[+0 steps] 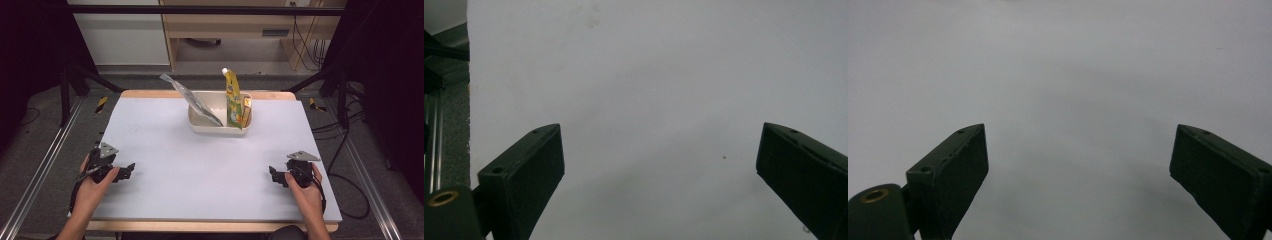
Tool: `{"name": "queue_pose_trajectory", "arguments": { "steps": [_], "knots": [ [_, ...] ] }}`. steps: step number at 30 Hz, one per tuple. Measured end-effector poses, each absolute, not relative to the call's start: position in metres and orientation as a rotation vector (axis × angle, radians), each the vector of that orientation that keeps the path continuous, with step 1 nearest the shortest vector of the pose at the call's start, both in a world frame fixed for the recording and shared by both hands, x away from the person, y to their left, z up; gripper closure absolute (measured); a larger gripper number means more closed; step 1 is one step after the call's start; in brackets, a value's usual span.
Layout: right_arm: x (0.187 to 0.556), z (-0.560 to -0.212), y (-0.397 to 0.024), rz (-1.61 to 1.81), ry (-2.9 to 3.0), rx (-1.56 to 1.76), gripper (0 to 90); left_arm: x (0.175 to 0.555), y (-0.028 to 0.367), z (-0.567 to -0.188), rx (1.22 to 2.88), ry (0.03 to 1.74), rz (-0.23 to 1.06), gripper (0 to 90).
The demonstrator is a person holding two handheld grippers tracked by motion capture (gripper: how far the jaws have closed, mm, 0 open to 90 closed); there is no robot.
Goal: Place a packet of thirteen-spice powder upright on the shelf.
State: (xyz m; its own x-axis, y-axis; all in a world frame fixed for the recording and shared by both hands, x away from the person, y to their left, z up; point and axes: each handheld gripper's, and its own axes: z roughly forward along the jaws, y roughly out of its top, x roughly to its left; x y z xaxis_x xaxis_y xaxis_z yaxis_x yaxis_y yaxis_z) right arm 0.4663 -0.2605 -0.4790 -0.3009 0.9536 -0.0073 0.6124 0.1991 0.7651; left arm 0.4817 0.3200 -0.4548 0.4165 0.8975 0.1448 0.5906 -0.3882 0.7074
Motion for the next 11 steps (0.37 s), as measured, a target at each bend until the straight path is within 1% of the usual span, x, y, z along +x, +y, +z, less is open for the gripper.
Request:
{"name": "queue_pose_trajectory", "arguments": {
  "steps": [3, 11],
  "knots": [
    [0.4669, -0.4812, -0.2611, 0.911, 1.995, 1.459, 8.3, 0.4825, 0.3204, -0.4562, 2.102, 1.268, 0.688, 5.0],
    [0.4687, -0.4834, -0.2614, 0.900, 2.000, 1.470, 7.4, 0.4826, 0.3175, -0.4561, 2.104, 1.260, 0.690, 5.0]
  ]
}}
